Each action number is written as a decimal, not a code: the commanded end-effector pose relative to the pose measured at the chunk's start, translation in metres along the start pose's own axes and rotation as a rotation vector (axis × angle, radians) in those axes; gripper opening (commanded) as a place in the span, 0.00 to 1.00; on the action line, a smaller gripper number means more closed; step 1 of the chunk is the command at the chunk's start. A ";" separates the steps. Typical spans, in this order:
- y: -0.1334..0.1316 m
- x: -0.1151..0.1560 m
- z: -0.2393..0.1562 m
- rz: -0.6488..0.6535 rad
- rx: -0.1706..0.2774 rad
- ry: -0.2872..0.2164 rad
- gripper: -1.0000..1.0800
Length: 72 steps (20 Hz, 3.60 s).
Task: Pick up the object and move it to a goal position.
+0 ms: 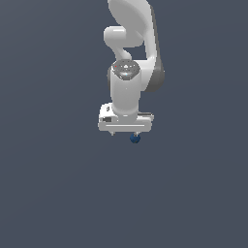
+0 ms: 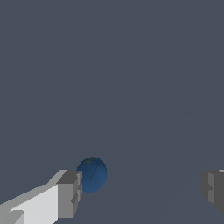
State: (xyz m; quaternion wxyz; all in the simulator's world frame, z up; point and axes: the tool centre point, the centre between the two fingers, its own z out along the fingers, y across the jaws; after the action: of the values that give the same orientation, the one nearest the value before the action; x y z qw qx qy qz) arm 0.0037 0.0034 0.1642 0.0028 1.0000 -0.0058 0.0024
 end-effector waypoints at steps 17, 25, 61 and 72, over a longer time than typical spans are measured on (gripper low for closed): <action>-0.009 0.010 -0.003 0.006 0.020 0.030 0.96; -0.021 -0.004 0.017 0.085 0.020 0.021 0.96; -0.057 -0.066 0.119 0.371 0.004 -0.006 0.96; -0.057 -0.065 0.133 0.372 0.005 -0.006 0.00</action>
State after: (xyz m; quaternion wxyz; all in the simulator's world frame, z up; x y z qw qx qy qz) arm -0.0602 0.0606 0.0317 -0.0002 0.9817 -0.1905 0.0001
